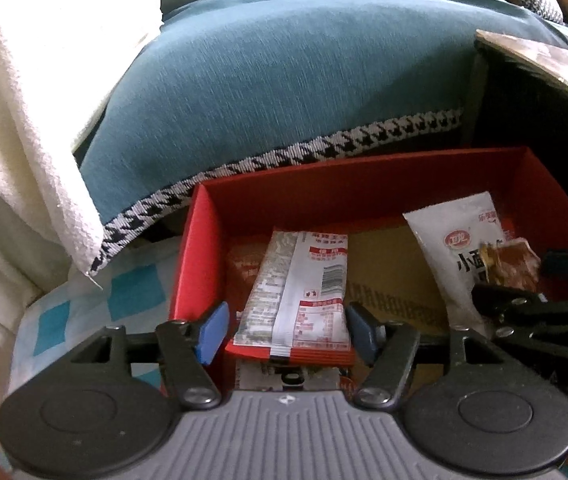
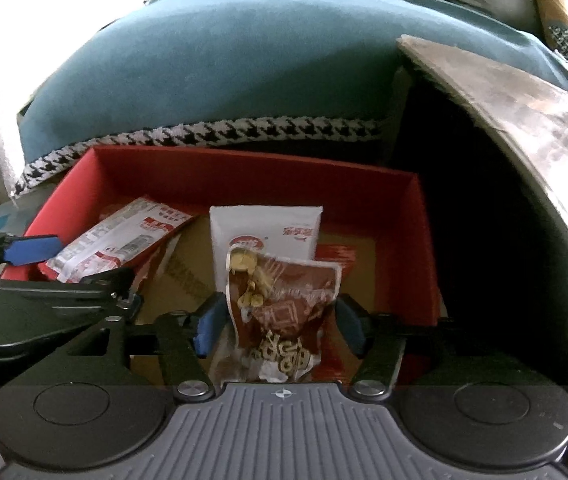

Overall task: Organize snacks
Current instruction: 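Lower the strip and brown pouch into the box and open both grippers, then withdraw both tools toward the blue sausage pack and remaining snacks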

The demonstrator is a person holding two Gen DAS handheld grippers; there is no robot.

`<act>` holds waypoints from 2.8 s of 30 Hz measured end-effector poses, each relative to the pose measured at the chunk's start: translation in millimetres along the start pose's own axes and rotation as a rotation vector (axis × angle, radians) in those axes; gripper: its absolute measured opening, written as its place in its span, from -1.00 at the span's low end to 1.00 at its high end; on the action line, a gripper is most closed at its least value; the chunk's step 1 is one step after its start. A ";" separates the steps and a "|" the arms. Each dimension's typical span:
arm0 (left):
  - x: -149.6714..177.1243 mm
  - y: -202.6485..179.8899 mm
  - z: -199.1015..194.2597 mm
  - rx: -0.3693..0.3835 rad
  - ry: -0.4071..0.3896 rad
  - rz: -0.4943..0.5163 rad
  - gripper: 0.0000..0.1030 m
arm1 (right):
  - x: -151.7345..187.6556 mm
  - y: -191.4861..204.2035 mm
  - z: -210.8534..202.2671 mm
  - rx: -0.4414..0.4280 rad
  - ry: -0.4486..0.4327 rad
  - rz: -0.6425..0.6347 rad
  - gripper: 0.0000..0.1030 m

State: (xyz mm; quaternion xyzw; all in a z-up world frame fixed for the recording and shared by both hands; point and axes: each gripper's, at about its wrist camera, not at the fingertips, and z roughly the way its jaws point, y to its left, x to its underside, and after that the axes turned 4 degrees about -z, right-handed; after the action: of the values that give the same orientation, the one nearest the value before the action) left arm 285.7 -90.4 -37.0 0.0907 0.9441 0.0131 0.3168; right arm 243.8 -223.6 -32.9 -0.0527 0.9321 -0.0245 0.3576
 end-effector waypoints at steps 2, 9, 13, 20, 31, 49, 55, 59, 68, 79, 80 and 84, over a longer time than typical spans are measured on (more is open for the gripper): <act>0.0 0.0 -1.9 0.000 -0.001 -0.001 0.16 | -0.8 -2.5 -3.2 0.000 -0.006 0.004 0.36; -0.8 2.5 -16.4 0.029 0.002 0.001 0.16 | 0.2 -1.9 -10.6 0.025 -0.023 -0.018 0.37; -0.8 3.4 -26.6 0.029 -0.012 0.005 0.16 | 1.1 -0.9 -16.4 0.021 -0.031 -0.024 0.39; -0.4 4.6 -42.9 0.028 -0.028 0.016 0.16 | 2.7 0.4 -28.0 0.032 -0.053 -0.037 0.41; 11.1 13.0 -62.8 0.023 -0.036 0.035 0.18 | 11.8 -0.2 -46.2 0.014 -0.062 -0.018 0.45; 68.7 16.5 -72.7 0.119 0.115 0.143 0.20 | 56.5 14.8 -78.6 -0.062 -0.012 0.012 0.51; 88.6 13.4 -65.2 0.145 0.184 0.199 0.21 | 79.4 21.0 -88.0 -0.099 0.023 0.033 0.55; 95.0 8.2 -62.8 0.156 0.206 0.234 0.34 | 94.3 26.0 -90.9 -0.109 0.049 0.047 0.56; 101.1 -0.3 -52.1 0.228 0.243 0.302 0.51 | 105.8 24.4 -89.6 -0.128 0.087 0.069 0.59; 105.1 8.3 -46.0 0.254 0.276 0.249 0.56 | 108.9 21.7 -79.4 -0.122 0.133 0.065 0.61; 106.6 8.0 -48.2 0.254 0.274 0.245 0.49 | 109.4 21.4 -79.2 -0.122 0.137 0.065 0.63; 113.6 8.1 -57.3 0.243 0.269 0.241 0.32 | 113.6 25.7 -75.2 -0.117 0.161 0.039 0.64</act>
State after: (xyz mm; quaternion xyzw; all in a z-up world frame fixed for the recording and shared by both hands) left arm 163.7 -60.2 -58.2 0.2377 0.9549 -0.0509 0.1706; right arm 107.4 -210.6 -54.6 -0.0532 0.9585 0.0330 0.2783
